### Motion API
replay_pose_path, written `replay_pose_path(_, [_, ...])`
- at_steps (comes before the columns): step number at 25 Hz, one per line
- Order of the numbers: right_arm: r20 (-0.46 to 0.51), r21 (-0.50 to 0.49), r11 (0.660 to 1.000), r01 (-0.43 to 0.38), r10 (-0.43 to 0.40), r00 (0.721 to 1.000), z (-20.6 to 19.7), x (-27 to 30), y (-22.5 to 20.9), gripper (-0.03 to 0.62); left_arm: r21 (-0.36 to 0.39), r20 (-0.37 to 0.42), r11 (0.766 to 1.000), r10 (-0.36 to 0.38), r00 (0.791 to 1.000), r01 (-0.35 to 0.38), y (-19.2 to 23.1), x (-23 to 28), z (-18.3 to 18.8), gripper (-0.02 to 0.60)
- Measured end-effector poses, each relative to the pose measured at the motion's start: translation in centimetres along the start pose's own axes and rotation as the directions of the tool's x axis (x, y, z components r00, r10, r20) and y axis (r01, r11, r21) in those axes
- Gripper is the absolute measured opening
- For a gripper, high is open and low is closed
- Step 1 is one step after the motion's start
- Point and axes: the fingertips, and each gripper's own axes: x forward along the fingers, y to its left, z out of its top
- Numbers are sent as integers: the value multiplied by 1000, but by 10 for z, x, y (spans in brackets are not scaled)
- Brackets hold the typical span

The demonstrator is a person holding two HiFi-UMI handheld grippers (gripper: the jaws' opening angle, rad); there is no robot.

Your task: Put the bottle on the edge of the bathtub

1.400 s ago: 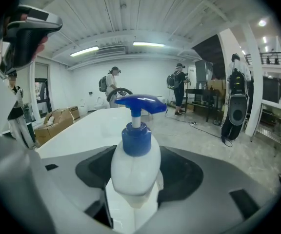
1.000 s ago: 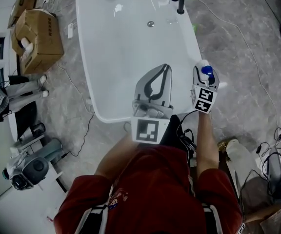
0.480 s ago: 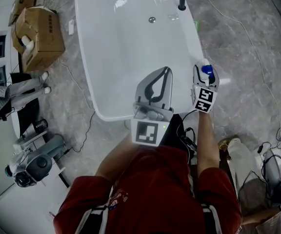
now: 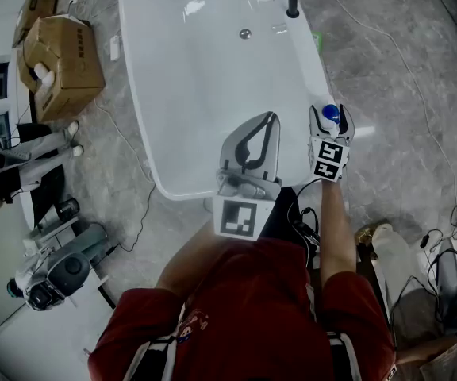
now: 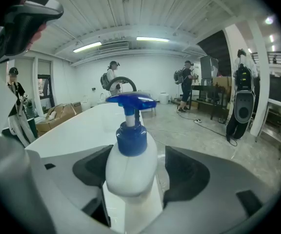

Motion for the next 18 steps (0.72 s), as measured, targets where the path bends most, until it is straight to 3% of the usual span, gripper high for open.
replay_pose_path(9, [-5,-2,1000,-3,3,1000,5,-5,2,364,0,15,1000,-10,1000,10,2,-4,6,15])
replay_pose_path(18, [34,-14,1000,20,-19,999,22,-23,11,367,-14,54,1000,-21,998,22,10,-17,17,15])
